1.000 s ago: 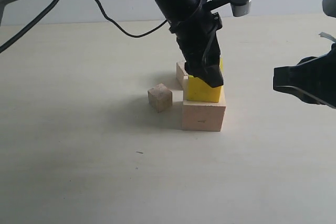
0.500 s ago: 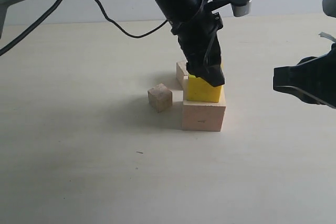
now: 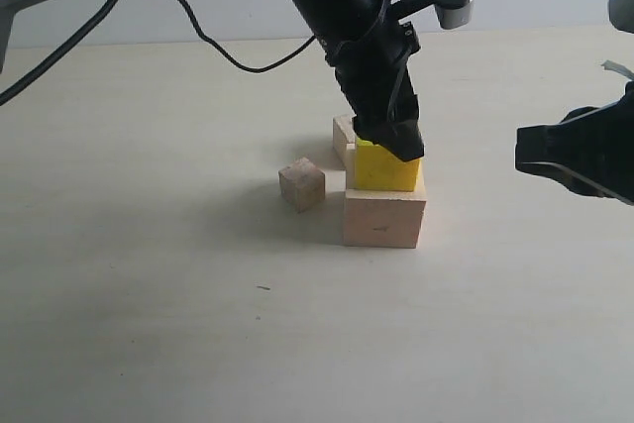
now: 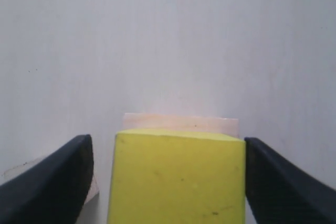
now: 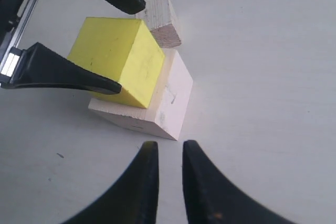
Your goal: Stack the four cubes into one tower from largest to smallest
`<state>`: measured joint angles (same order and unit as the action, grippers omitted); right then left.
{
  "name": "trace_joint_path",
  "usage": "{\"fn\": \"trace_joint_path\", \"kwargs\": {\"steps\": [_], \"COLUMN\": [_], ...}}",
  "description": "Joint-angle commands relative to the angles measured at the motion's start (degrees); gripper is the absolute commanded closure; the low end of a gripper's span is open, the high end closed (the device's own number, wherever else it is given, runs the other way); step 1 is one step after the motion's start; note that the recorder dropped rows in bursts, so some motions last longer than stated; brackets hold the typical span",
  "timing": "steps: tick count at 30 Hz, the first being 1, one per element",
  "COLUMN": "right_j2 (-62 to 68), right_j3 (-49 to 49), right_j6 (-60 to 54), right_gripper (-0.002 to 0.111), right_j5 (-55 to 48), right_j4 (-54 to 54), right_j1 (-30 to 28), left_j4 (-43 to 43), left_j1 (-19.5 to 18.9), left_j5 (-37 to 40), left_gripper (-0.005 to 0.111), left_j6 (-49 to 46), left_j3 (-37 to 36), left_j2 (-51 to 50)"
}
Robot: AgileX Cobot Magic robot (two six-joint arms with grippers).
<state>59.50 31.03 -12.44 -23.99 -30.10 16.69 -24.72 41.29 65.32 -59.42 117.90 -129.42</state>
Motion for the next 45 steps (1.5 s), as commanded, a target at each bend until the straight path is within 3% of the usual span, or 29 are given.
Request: {"fn": "trace_joint_path", "kwargs": {"steps": [1,22,29,37,41,45], "right_j2": [-0.39,-0.39,-0.39,-0.39,-0.39,-0.39], "right_j3": [0.21,0.21,0.21,0.21,0.21,0.21], "right_j6": [-0.03,-0.03,-0.03,-0.03,-0.03,-0.13], "right_gripper": [0.090,0.090,0.090,0.090,0.090,0.090], "right_j5": [0.37,0.37,0.37,0.27,0.27,0.38], "right_j4": [0.26,0.28,0.28,0.39,0.39,0.39], "right_j1": [-0.32,-0.32,-0.32,-0.32,-0.32,-0.32], "left_j4": [0.22,0.36,0.66,5.13,8.38,10.66], "left_j1": [0.04,-0.06,-0.17,-0.17,-0.17,-0.17], "left_j5": [-0.84,1.11,1.49,1.28,1.59,3.72], "left_gripper": [0.033,0.033,0.025,0.025,0.039,0.075], "left_j6": [0.79,-0.47,-0.47,0.13,3.40,3.40], "left_j3": [0.09,0.09,0.09,0.09,0.09,0.09], "left_j2": [-0.05,0.06,2.44,6.17,9.28,12.72]}}
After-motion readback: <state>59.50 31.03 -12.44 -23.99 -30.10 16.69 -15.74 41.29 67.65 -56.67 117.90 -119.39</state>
